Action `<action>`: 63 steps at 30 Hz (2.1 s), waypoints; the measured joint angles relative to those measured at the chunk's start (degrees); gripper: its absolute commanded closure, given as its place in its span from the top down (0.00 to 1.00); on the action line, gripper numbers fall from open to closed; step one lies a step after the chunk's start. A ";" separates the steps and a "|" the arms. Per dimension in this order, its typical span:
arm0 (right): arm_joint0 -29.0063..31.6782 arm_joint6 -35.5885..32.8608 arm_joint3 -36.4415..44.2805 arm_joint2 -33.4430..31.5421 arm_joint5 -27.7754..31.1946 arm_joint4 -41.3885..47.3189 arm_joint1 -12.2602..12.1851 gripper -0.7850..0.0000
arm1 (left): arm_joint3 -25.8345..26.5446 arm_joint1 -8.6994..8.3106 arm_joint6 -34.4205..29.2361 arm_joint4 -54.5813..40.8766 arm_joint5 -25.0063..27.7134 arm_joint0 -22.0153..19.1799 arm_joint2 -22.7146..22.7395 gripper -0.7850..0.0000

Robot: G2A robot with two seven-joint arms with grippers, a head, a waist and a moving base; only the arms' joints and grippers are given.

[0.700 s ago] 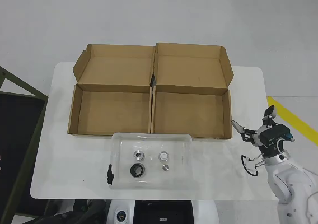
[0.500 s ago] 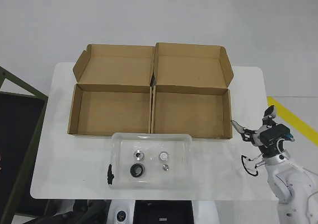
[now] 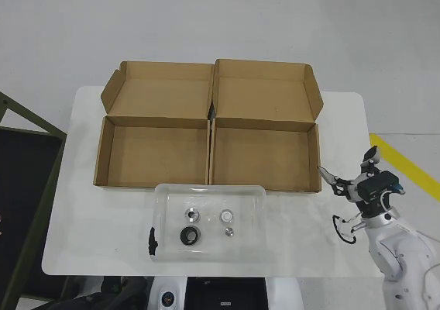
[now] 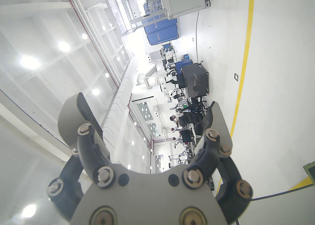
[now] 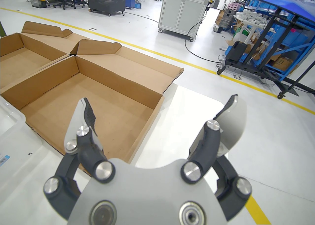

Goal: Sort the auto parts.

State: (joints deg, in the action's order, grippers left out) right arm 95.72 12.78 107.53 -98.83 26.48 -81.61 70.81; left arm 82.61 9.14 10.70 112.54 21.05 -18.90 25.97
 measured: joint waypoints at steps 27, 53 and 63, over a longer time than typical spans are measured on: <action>-3.33 -12.01 8.85 14.77 20.01 1.57 -1.43 1.00 | 0.00 0.00 0.00 0.00 0.00 0.00 0.00 1.00; -10.78 -25.17 7.21 30.40 26.12 -4.04 -2.27 1.00 | 0.00 0.00 0.00 0.00 0.00 0.00 0.00 1.00; -13.18 -28.45 3.61 33.05 25.01 -5.83 -2.56 0.94 | 0.00 0.00 0.00 0.00 0.00 0.00 0.00 1.00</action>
State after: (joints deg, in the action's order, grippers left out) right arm 82.53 -15.66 111.14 -65.78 51.49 -87.44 68.25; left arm 82.61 9.14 10.70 112.54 21.05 -18.90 25.97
